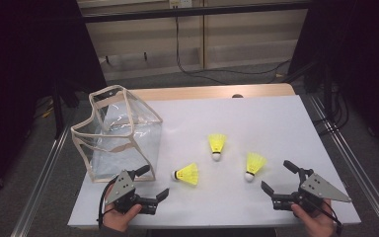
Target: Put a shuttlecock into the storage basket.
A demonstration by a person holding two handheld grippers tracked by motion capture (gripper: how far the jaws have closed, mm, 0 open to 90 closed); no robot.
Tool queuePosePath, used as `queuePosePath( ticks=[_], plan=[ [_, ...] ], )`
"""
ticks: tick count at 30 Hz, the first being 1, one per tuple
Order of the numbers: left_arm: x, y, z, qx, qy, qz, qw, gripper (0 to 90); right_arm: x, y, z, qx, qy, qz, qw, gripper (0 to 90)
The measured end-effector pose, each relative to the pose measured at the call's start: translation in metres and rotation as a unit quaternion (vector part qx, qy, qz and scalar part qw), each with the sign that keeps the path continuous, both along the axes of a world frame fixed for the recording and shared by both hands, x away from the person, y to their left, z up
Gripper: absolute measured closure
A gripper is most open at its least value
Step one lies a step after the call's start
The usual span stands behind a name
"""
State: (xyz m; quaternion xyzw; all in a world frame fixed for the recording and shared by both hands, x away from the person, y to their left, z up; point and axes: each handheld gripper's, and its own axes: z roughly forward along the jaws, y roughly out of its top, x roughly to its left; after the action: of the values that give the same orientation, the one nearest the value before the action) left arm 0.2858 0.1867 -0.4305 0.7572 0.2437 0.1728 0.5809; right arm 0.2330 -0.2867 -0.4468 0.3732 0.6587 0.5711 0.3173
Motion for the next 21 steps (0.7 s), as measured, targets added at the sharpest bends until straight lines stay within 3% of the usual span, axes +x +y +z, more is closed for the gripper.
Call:
queuePosePath(
  ticks=[17, 21],
  plan=[
    [0.000, -0.020, -0.001, 0.010, 0.011, -0.019, 0.9997, 3.3, 0.000, 0.001, 0.000, -0.005, -0.001, -0.001, 1.0000, 0.4],
    [0.002, -0.024, -0.002, 0.022, 0.014, -0.022, 0.9994, 3.3, 0.000, 0.001, 0.000, -0.006, -0.002, 0.000, 1.0000, 0.4]
  ],
)
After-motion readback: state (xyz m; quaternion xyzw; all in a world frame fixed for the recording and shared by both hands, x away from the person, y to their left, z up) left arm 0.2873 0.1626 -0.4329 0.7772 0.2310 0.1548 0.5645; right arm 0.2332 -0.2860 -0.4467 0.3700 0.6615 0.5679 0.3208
